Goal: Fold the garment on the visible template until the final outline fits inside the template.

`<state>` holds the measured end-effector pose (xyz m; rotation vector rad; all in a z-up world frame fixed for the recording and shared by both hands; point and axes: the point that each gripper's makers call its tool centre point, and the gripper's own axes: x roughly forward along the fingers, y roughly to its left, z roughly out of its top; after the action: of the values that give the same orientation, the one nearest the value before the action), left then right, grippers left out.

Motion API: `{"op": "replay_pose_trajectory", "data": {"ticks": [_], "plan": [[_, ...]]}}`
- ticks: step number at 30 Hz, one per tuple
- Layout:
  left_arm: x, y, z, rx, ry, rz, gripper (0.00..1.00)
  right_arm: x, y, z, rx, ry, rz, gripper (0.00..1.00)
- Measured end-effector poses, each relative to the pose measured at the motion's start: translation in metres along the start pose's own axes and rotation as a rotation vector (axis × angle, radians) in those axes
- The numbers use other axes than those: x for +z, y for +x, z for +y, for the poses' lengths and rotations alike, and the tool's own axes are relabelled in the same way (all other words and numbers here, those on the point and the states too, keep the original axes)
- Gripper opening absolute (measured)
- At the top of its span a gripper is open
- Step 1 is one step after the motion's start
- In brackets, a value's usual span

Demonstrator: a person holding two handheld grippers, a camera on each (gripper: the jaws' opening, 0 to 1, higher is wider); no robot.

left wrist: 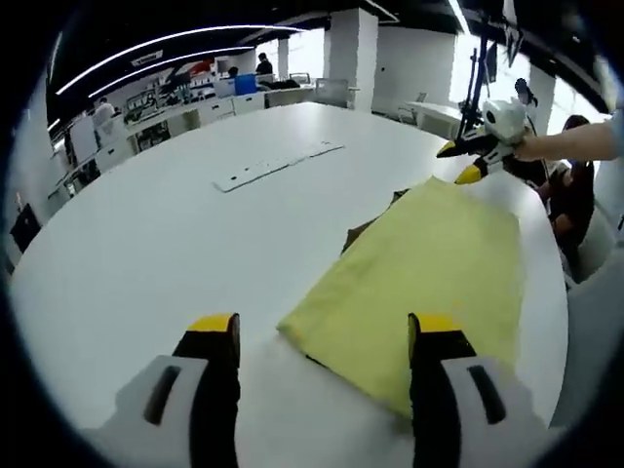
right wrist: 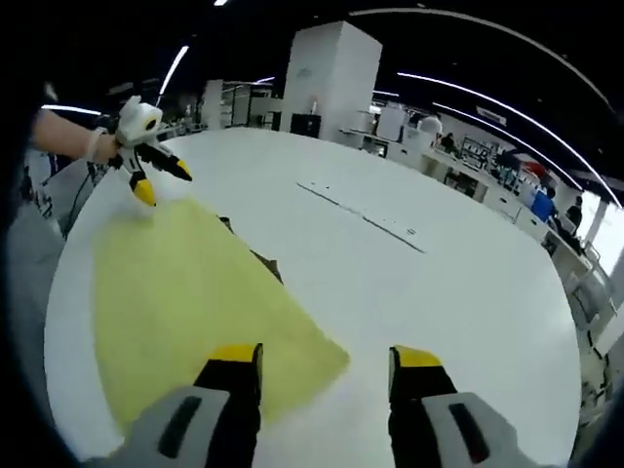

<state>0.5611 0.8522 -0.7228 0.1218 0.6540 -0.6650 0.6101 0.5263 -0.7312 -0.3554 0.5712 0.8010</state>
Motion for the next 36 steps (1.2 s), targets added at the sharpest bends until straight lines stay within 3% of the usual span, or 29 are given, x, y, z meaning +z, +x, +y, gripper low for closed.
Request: {"op": "replay_pose_trajectory", "data": {"ticks": [1,4,6,11,13,20,25,36], "plan": [[0.002,-0.003,-0.004,-0.027,-0.016,-0.011,0.73,0.001,-0.002,0.002,0.007,0.025,-0.007,0.60],[0.006,-0.009,-0.002,-0.013,0.008,-0.042,0.88,0.009,-0.009,0.012,0.052,0.140,-0.063,0.76],[0.007,-0.011,-0.006,-0.026,-0.024,-0.046,0.99,0.012,-0.013,0.013,0.047,0.164,-0.085,0.82],[0.012,-0.020,-0.015,-0.045,-0.033,-0.075,0.99,0.012,-0.019,0.019,0.042,0.184,-0.091,0.87],[0.017,-0.024,-0.019,-0.054,-0.055,-0.103,0.99,0.012,-0.022,0.022,0.036,0.172,-0.090,0.84],[0.016,-0.043,-0.034,-0.078,-0.045,-0.122,0.94,0.015,-0.033,0.028,0.029,0.175,-0.105,0.79],[0.004,-0.060,-0.044,-0.089,-0.084,-0.134,0.85,0.010,-0.044,0.031,0.016,0.188,-0.110,0.75],[-0.024,-0.084,-0.051,-0.061,-0.152,-0.166,0.84,-0.002,-0.071,0.042,0.019,0.194,-0.116,0.74]]}}
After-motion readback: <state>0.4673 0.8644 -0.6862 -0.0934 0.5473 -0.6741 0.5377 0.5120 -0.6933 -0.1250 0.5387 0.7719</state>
